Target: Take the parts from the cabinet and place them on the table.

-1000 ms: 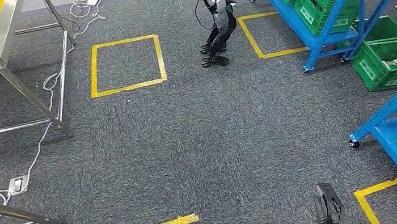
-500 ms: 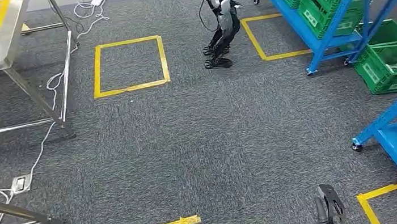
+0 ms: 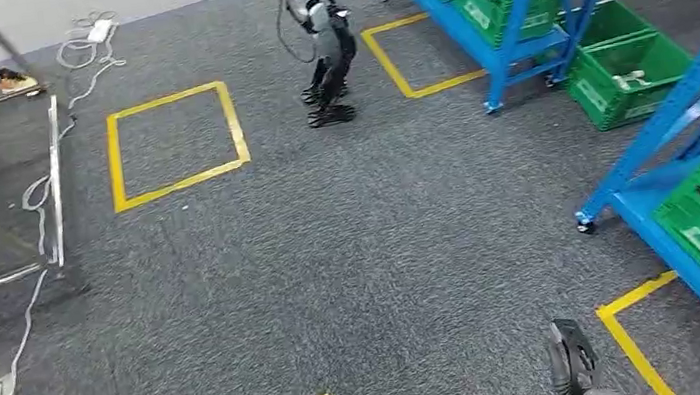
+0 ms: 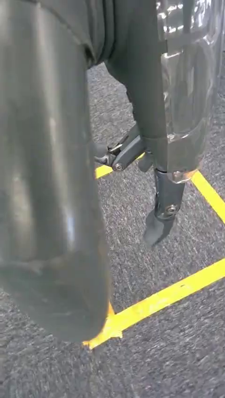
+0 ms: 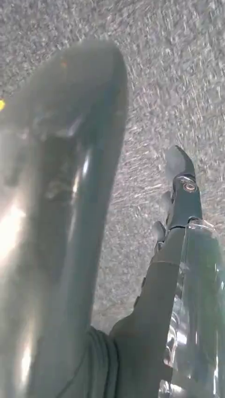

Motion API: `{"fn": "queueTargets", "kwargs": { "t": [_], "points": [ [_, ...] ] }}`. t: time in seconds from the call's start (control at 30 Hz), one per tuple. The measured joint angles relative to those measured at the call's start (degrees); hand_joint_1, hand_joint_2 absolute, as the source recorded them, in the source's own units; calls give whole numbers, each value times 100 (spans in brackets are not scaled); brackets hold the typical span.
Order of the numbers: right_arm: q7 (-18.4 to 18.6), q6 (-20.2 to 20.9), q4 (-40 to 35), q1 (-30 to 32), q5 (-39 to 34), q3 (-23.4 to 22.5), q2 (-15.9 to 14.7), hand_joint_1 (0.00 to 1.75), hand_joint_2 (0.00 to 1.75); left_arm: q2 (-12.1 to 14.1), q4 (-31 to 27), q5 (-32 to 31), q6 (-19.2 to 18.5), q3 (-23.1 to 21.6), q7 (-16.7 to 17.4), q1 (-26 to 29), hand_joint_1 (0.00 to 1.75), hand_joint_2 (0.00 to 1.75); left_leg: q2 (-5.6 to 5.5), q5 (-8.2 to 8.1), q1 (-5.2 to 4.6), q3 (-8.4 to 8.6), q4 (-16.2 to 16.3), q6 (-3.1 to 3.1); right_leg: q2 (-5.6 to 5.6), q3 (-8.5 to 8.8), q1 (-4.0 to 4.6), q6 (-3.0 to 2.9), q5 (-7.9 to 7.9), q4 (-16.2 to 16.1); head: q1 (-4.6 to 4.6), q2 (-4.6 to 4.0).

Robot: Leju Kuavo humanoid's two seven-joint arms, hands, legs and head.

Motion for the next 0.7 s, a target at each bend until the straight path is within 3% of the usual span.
{"fn": "queueTargets", "kwargs": {
  "t": [0.03, 0.07, 0.1, 0.13, 0.17, 0.23, 0.3, 0.33, 0.37, 0.43, 0.47, 0.5, 0.53, 0.6, 0.63, 0.67, 0.7],
  "points": [
    [4, 0, 0, 3, 0, 4, -2, 0, 0, -7, 0, 0, -2, 0, -2, -2, 0, 0, -12, 236, 2, 36, -217, 13, 66, 11, -1, 3, -5, 1, -4, 0],
    [4, 0, 0, 3, 0, 9, -2, 0, 0, -9, 0, 0, 0, 0, -2, -2, 0, 0, -72, 564, 9, 203, -650, 30, 132, 34, -5, 13, -13, 1, -4, 0],
    [4, 0, 0, -2, 0, 11, -2, 0, 0, -9, 2, 0, 0, 2, -2, -4, 0, 0, -204, 870, 25, 417, -1157, 39, 199, 64, -13, 32, -25, 2, -7, 0],
    [4, 0, 0, -3, 0, 11, 0, 0, 0, -9, 4, 0, 0, 2, -2, -7, 0, 0, -542, 1041, 63, 566, -1561, 41, 258, 70, -21, 57, -41, 2, -17, 0],
    [4, 0, 0, -25, 0, 13, -2, 0, 0, -11, 4, -2, -2, 2, -2, -7, 0, 0, -686, 981, 95, 659, -1676, 44, 338, 46, -2, 89, -58, 32, -33, 0],
    [9, 2, 0, -20, -2, 17, 0, 0, 0, -13, 11, -4, -2, 0, 2, -3, 0, 0, -547, 940, 54, 677, -1705, 74, 485, 15, -43, 170, -23, -4, -4, 0],
    [17, 2, 0, 4, -9, 20, -13, 0, 0, -22, 11, -7, -2, 2, 2, -14, 0, 0, -376, 972, 65, 714, -1769, 157, 596, -18, -59, 244, -11, -24, 0, 0],
    [26, 2, 0, 12, -13, 22, -7, 0, 0, -22, 13, -11, -2, 2, 2, -26, 0, 0, -278, 986, 60, 733, -1794, 188, 212, -53, -20, 249, -106, 90, 24, 0],
    [31, 2, 0, -13, -18, 22, -15, 0, 0, -22, 13, -17, -2, 2, -2, -22, 0, 0, -180, 977, 38, 735, -1801, 226, -57, -185, -10, 276, -301, 375, 107, 0],
    [31, 13, -2, -57, -37, 33, 2, 0, 0, -20, 22, -20, -4, 2, 0, 3, 0, 0, 48, 953, -6, 739, -1800, 265, -216, -621, -23, 314, -751, 1288, 164, 0],
    [35, 22, -4, -48, -44, 37, 15, 0, 0, -22, 28, -22, -4, 2, 2, 3, 0, 0, 146, 945, -18, 739, -1799, 277, -239, -786, -24, 323, -866, 1642, 171, 0],
    [48, 22, 0, -23, -50, 39, 17, 0, 0, -22, 33, -24, -4, 2, 2, 2, 0, 0, 231, 934, -33, 745, -1798, 289, -245, -837, -23, 322, -839, 1750, 186, 0],
    [50, 24, 0, 0, -57, 44, 17, 0, 0, -26, 37, -24, -4, 2, 2, 0, 0, 0, 314, 922, -50, 755, -1798, 295, -247, -755, -20, 307, -691, 1603, 201, 0],
    [55, 24, 0, 14, -57, 52, 0, 0, 0, -31, 35, -24, -7, 2, 2, -9, 0, 0, 469, 886, -81, 803, -1798, 291, -340, -268, 16, 221, -187, 671, 236, 0],
    [57, 26, 0, 10, -57, 61, -11, 0, 0, -33, 35, -26, -7, 2, 2, -17, 0, 0, 541, 865, -87, 834, -1801, 285, -546, 10, 75, 139, 1, 153, 242, 0],
    [57, 26, 0, -10, -57, 76, -33, 0, 0, -39, 33, -26, -11, 4, 0, -21, 0, 0, 611, 845, -115, 838, -1796, 255, -730, 103, 147, 72, -108, -10, 232, 0],
    [63, 28, -4, -27, -57, 90, -33, 0, 0, -39, 37, -26, -11, 4, 2, -26, 0, 0, 643, 840, -117, 825, -1789, 237, -682, 92, 143, 50, -81, -39, 232, 0]
  ]
}}
